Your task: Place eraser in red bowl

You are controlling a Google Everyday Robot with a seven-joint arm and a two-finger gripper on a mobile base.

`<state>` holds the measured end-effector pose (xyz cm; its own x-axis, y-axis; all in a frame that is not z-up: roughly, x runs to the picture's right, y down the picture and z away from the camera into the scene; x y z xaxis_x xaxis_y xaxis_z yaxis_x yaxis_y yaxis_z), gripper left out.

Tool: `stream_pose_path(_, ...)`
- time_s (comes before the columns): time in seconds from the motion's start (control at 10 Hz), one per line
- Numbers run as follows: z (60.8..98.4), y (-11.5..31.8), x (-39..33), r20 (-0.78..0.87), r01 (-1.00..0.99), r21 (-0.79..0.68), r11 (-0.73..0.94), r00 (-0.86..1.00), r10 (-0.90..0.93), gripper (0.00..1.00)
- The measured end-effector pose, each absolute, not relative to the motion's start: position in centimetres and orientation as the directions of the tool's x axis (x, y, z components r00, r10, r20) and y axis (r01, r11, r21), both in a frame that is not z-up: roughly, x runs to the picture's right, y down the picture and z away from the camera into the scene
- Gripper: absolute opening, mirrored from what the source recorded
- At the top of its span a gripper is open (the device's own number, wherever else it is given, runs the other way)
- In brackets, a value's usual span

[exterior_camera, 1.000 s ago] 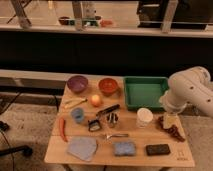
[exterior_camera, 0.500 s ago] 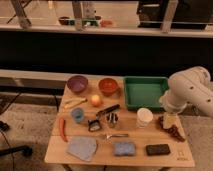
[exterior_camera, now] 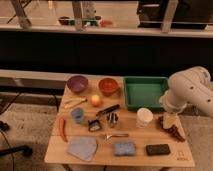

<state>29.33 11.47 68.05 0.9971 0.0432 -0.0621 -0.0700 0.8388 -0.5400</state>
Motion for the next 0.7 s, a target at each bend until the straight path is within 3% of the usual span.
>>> stream_pose_path(0.7, 65.6, 11.8, 31.1, -0.128, -0.205, -0.470, 0.859, 0.978, 0.163, 0.80)
